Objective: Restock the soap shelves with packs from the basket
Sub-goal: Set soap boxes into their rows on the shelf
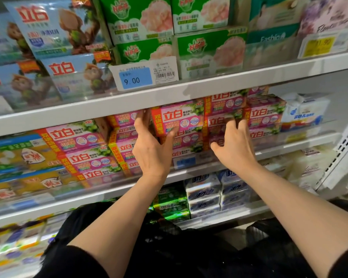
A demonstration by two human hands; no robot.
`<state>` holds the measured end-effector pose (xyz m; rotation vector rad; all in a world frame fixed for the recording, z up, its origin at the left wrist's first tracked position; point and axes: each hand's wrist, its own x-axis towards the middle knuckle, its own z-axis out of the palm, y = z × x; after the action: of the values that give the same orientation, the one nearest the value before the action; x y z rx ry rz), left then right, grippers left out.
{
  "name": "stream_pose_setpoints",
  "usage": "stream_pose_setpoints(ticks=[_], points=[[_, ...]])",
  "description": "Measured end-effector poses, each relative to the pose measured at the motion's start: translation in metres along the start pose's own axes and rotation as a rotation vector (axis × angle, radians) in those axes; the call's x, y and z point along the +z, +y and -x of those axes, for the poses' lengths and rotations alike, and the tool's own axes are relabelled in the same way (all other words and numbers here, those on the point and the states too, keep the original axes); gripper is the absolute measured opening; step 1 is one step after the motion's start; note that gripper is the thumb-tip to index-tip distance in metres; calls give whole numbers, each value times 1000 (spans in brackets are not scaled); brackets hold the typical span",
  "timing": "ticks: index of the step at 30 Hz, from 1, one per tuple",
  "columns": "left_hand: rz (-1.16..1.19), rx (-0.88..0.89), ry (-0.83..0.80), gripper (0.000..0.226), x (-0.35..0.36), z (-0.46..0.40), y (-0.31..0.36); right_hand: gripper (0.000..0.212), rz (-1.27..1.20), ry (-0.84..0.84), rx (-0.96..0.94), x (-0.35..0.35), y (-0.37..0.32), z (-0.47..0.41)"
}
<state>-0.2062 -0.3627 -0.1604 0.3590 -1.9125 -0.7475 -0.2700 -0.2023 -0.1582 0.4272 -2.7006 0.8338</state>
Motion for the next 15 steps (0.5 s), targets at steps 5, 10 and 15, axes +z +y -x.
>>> stream_pose_setpoints(ticks=[5,10,15], points=[[-152,-4,26,73,6,-1,-6,41,-19,-10,16,-1,0,0],[-197,-129,-60,71,12,-6,0,42,-22,-2,32,1,-3,-2],[-234,-159,-80,60,11,-8,15,41,-12,24,27,4,-2,-4]])
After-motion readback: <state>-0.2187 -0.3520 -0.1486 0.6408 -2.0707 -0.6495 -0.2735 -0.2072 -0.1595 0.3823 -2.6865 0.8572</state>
